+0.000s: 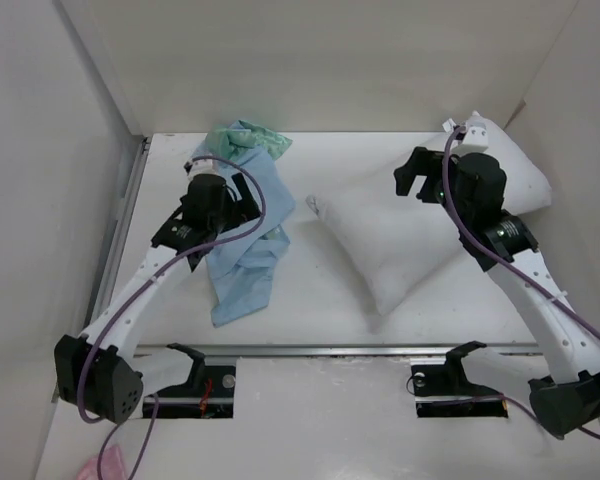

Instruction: Put the pillow into the pillowcase

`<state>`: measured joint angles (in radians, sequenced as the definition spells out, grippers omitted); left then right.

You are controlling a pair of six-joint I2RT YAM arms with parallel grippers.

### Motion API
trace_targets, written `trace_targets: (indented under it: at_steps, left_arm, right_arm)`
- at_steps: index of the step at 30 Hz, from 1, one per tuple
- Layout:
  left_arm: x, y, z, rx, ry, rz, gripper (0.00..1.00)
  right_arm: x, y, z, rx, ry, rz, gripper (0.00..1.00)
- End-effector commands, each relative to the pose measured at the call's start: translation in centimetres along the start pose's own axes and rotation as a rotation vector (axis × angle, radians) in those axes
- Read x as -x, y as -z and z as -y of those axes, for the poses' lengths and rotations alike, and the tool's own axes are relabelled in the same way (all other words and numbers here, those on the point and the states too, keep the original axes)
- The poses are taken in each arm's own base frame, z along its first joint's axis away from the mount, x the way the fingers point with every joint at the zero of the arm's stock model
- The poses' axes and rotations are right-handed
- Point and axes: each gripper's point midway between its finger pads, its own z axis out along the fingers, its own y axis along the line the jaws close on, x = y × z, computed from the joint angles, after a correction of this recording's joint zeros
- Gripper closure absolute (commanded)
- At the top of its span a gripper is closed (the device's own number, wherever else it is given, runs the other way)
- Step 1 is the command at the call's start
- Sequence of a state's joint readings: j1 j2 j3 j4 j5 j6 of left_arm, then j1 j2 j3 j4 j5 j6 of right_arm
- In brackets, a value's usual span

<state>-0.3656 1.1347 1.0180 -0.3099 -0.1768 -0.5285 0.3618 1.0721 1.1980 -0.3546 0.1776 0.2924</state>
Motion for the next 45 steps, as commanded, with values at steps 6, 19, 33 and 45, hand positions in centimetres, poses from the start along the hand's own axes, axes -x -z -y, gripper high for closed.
trace_targets:
  at_steps: [6,19,33,45]
  left_arm:
    - [-5.9,-1.0,1.8,-0.035,-0.14,-0.173,0.0]
    - [-16.5,-4.6,7.6,-0.118,-0.493,-0.45,0.0]
    - [-12.8,-9.1,-1.6,0.459,-0.407,-0.358,0.05]
    - [-12.8,-13.5,0.8,0.301,-0.399,-0.385,1.0]
  right_arm:
    - [-2.8,-0.4,1.9,-0.098,-0.011,-0.075,0.0]
    - [-7.5,0.3,5.7,-0.274,0.003,-0.188,0.0]
    - [-9.0,0.2,7.3,-0.328,-0.012,-0.192,0.0]
    - [-9.0,-0.5,8.8,-0.413,-0.021,-0.165,0.0]
